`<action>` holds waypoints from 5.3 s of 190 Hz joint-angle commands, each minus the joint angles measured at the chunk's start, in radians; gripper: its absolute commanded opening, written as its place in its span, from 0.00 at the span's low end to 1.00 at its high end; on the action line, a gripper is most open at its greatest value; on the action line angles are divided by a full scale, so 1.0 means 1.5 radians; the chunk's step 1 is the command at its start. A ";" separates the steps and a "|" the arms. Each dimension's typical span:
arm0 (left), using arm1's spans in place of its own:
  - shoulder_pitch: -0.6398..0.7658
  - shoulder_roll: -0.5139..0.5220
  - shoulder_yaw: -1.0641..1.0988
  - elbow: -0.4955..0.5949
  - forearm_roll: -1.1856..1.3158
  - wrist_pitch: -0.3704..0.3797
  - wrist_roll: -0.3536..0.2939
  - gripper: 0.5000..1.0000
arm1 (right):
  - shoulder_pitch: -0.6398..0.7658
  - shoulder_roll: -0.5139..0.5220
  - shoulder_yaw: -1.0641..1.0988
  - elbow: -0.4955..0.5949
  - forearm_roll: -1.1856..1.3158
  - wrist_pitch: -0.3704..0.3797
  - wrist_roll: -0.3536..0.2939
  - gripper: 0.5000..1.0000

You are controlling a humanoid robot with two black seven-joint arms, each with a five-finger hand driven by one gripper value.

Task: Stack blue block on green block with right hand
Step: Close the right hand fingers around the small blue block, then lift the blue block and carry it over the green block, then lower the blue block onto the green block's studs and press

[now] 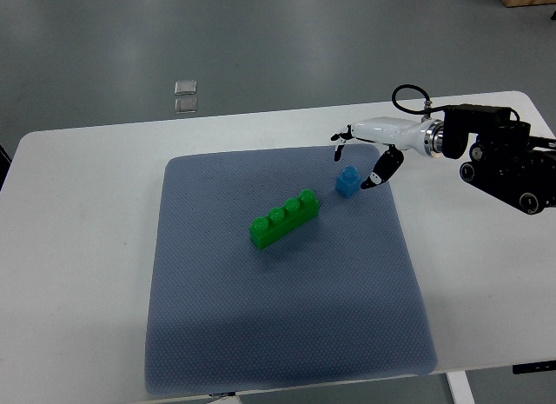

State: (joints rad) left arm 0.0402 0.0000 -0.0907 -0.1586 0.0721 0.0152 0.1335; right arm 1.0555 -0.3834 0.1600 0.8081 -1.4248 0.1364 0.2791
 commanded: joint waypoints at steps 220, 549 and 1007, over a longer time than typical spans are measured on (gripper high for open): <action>0.000 0.000 0.000 0.000 0.000 0.000 0.000 1.00 | -0.005 0.035 -0.078 -0.038 -0.001 -0.068 -0.017 0.43; 0.000 0.000 0.000 0.000 0.000 0.000 0.000 1.00 | 0.019 0.017 -0.085 -0.026 0.009 -0.069 0.000 0.03; 0.000 0.000 0.000 0.000 0.000 0.000 0.000 1.00 | 0.012 0.046 -0.089 0.105 -0.093 -0.100 0.034 0.02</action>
State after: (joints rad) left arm 0.0402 0.0000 -0.0908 -0.1582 0.0721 0.0154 0.1335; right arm 1.0743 -0.3180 0.0264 0.9651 -1.5646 -0.0137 0.3320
